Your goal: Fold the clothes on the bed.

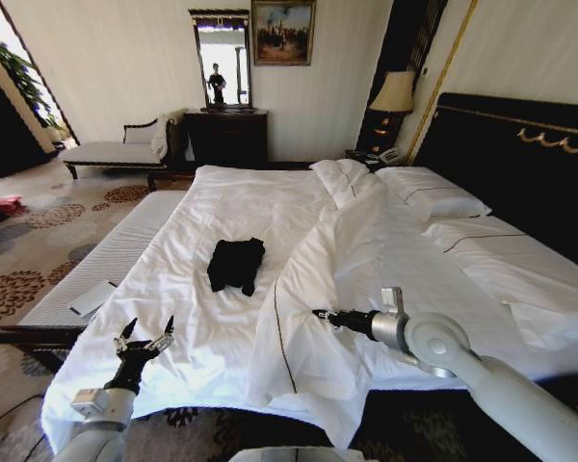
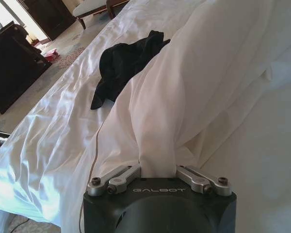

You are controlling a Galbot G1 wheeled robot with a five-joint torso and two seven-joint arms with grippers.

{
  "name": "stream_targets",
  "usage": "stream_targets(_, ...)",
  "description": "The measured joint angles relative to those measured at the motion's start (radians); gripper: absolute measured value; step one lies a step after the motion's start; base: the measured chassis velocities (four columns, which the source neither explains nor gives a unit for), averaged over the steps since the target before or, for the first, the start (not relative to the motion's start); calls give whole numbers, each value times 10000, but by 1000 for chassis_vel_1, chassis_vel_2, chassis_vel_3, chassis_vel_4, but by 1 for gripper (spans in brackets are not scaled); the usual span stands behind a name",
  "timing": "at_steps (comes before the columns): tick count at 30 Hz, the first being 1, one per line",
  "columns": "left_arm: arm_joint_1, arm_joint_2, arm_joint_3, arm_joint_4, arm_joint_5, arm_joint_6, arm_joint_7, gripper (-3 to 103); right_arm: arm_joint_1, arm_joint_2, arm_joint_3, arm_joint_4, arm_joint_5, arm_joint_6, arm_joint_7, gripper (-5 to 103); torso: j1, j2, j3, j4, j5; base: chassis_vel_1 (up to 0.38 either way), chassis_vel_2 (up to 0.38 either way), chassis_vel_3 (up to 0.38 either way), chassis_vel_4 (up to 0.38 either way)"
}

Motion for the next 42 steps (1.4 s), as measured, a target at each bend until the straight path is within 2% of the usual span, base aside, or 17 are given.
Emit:
stream_targets(7, -26, 7, -1, 13, -25, 0, -14, 100, -45, -38, 150, 75, -10, -1, -9, 3, 0, 0, 0, 0, 1, 0, 0, 0, 0)
stream_targets(12, -40, 23, -6, 4, -79, 3, -22, 100, -414, -464, 859, 176, 73, 25, -163, 3, 0, 0, 0, 2, -1, 0, 0, 0, 0)
stream_targets(13, -73, 55, -32, 1, -122, 3, -28, 100, -967, -722, 1523, 262, 36, 62, -296, 3, 0, 0, 0, 2, 1, 0, 0, 0, 0)
stream_targets(15, -89, 64, -40, 2, -137, 4, -35, 100, -1165, -775, 1735, 287, 17, 72, -327, 3, 1, 0, 0, 2, 1, 0, 0, 0, 0)
stream_targets(17, -150, 97, -55, 27, -217, 5, -64, 100, -2212, -998, 2781, 406, -224, 112, -500, 3, 0, 0, 0, -5, 2, 0, 0, 0, 0)
stream_targets(22, -176, 165, -62, 53, -314, 4, -67, 100, -3079, -1087, 3575, 404, -893, 127, -576, 3, 0, 0, 0, 1, 1, 0, 0, 0, 0)
stream_targets(26, -205, 183, -51, -6, -348, 1, -67, 100, -3734, -995, 4608, 321, -1180, 136, -592, 3, 1, 0, 0, 0, 2, 0, 0, 0, 0)
stream_targets(28, -205, 183, -50, -15, -349, 1, -67, 100, -3810, -995, 4742, 321, -1184, 136, -597, 3, 1, 0, 0, 0, 2, 0, 0, 0, 0)
stream_targets(30, -175, 181, -50, -48, -360, -19, -67, 100, -4578, -1038, 5815, 357, -1290, 145, -696, 3, 0, 0, 0, 1, 1, 0, 0, 0, 0)
stream_targets(32, -167, 180, -51, -50, -362, -26, -67, 100, -4796, -1044, 6053, 378, -1338, 154, -728, 3, 0, 0, 0, 1, 0, 0, 0, 0, 0)
stream_targets(34, -134, 188, -64, -51, -373, -69, -57, 100, -5846, -1021, 6990, 459, -1701, 254, -970, 3, 0, 0, 0, 1, 0, 0, 0, 0, 0)
stream_targets(36, -128, 197, -67, -52, -391, -97, -46, 100, -6595, -836, 7721, 556, -1949, 328, -1121, 3, 0, 1, 0, -1, 0, 0, 0, 0, 0)
stream_targets(37, -128, 197, -67, -52, -391, -97, -46, 100, -6595, -836, 7721, 556, -1949, 328, -1121, 3, 0, 1, 0, -1, 0, 0, 0, 0, 0)
stream_targets(38, -129, 199, -67, -49, -401, -104, -46, 100, -6902, -676, 8039, 606, -2183, 358, -1199, 3, 0, 0, 0, -2, 0, 0, 0, 0, 0)
stream_targets(40, -136, 201, -67, -44, -430, -122, -46, 100, -7384, -58, 8695, 698, -3321, 476, -1546, 3, 0, 0, 0, 2, 1, 0, 0, 0, 0)
stream_targets(42, -136, 200, -67, -41, -446, -126, -45, 100, -7483, 142, 8850, 728, -3533, 501, -1633, 3, 0, 0, 0, 1, 0, 0, 0, 0, 0)
